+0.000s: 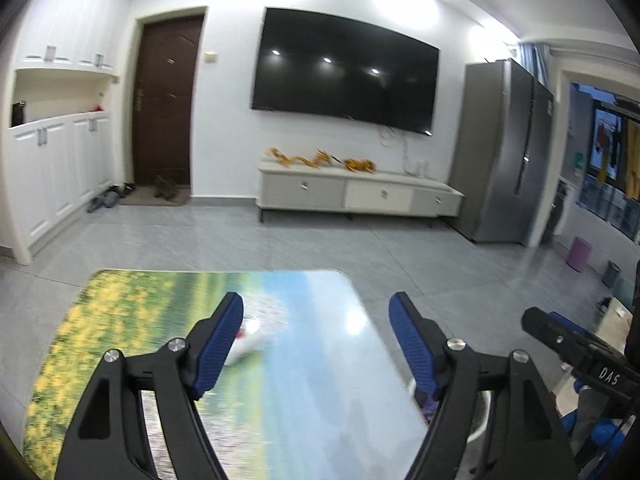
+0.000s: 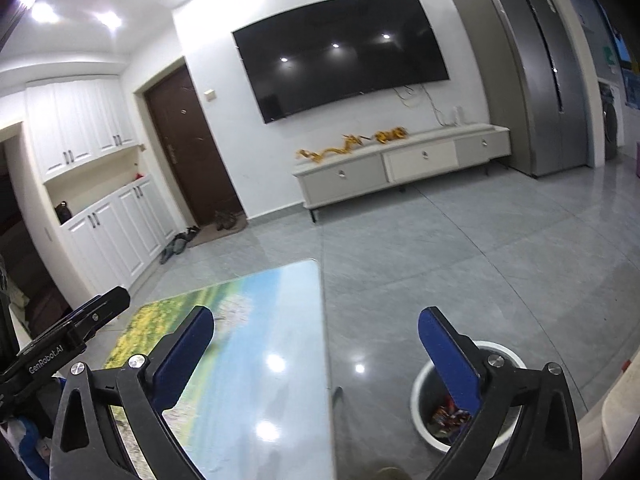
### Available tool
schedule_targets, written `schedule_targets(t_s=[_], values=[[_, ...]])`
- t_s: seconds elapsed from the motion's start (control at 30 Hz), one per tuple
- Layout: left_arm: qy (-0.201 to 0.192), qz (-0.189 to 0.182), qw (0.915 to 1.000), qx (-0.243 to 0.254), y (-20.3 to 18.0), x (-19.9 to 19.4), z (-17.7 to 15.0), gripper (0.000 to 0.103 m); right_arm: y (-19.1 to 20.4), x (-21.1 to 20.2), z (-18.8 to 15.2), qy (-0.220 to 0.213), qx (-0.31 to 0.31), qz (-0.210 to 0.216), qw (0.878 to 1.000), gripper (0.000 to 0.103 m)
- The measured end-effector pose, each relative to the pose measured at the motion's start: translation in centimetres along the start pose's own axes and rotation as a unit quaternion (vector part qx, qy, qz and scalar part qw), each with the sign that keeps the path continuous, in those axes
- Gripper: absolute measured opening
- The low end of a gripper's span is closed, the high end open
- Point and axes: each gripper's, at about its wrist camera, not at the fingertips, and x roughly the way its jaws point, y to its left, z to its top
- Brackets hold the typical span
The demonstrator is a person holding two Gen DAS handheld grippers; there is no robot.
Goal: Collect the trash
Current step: 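Move both tools back over the table toward the pink bag and white tissue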
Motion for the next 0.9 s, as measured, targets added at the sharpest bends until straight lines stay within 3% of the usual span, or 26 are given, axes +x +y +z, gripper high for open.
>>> schedule_targets(t_s=[0.27, 0.5, 0.9], values=[[-0.03, 0.046, 0.9978, -0.036, 6.2, -3.2, -0.5, 0.074, 4.3, 0.6, -0.1, -0.02, -0.023, 0.026, 0.999, 0.103], [-0.052, 0.082, 0.9929, -0.068, 10.7, -4.2, -2.0, 0.074, 7.4, 2.0, -0.9, 0.001, -0.04, 0.055, 0.998, 0.103], [-0.031, 0.112, 0.985, -0.127, 17.9, -4.2, -4.7, 0.074, 11.9, 5.1, -3.4, 0.052, -0.07, 0.05, 0.995, 0.103]])
